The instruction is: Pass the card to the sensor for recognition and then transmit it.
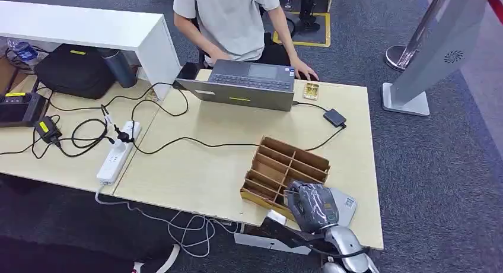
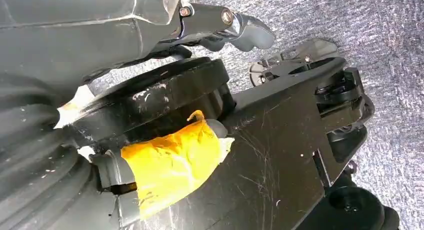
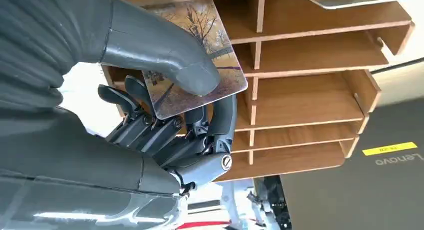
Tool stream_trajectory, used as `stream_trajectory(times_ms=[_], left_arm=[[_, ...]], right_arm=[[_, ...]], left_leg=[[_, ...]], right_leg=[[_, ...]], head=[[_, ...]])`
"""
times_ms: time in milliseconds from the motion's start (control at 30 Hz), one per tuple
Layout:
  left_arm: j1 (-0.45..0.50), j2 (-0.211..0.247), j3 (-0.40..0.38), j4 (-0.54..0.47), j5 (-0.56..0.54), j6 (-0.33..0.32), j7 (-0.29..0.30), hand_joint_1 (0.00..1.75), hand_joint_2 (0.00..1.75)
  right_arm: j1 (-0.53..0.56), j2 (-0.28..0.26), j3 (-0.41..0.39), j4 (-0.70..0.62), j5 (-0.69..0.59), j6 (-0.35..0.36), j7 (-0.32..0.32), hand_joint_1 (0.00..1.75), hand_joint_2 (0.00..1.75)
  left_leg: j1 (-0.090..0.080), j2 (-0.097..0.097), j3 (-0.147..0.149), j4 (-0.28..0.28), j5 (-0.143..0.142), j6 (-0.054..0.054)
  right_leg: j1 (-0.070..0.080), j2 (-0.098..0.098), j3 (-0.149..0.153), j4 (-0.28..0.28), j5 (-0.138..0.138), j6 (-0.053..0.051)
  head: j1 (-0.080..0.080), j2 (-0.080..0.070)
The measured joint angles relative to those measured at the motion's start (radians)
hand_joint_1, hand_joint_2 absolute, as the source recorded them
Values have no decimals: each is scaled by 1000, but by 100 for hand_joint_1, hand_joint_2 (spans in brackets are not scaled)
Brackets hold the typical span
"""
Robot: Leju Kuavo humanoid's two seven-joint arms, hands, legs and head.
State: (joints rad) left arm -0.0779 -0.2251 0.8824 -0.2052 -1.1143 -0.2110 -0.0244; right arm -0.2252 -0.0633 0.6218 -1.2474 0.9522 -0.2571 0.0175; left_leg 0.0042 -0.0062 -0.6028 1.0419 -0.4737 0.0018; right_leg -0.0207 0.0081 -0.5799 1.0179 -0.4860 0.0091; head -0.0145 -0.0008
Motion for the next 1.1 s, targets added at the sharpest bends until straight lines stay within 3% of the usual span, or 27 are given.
stream_trajectory(times_ms=[100,333,567,733,933,1100], left_arm=[[0,0,0,0,0,0,0,0,175],[0,0,1,0,-2,2,0,0,175],[0,-2,1,0,-8,2,1,0,175],[-1,-3,1,0,-11,1,2,0,175],[-2,-4,4,0,-17,0,3,0,175],[-6,-5,6,0,-31,-2,12,0,175]], right_arm=[[-1,0,0,-3,-19,16,-5,175,175],[-72,-24,-1,-37,-211,202,-42,175,175],[-216,-35,-2,-40,-418,341,-55,175,175],[-348,-27,-2,36,-572,410,-74,175,175],[-465,15,9,134,-623,416,-63,175,175],[-568,78,58,234,-415,220,23,175,175]], left_leg=[[0,0,0,0,0,0],[0,0,0,0,0,0],[0,0,0,0,1,0],[0,0,0,0,1,1],[0,0,0,0,1,1],[0,0,0,0,2,0]], right_leg=[[0,0,0,0,0,0],[0,0,0,0,0,0],[0,0,0,0,1,0],[0,0,0,1,2,0],[0,0,0,1,2,0],[0,0,0,1,2,0]], head=[[0,0],[0,0],[0,0],[0,0],[0,0],[0,0]])
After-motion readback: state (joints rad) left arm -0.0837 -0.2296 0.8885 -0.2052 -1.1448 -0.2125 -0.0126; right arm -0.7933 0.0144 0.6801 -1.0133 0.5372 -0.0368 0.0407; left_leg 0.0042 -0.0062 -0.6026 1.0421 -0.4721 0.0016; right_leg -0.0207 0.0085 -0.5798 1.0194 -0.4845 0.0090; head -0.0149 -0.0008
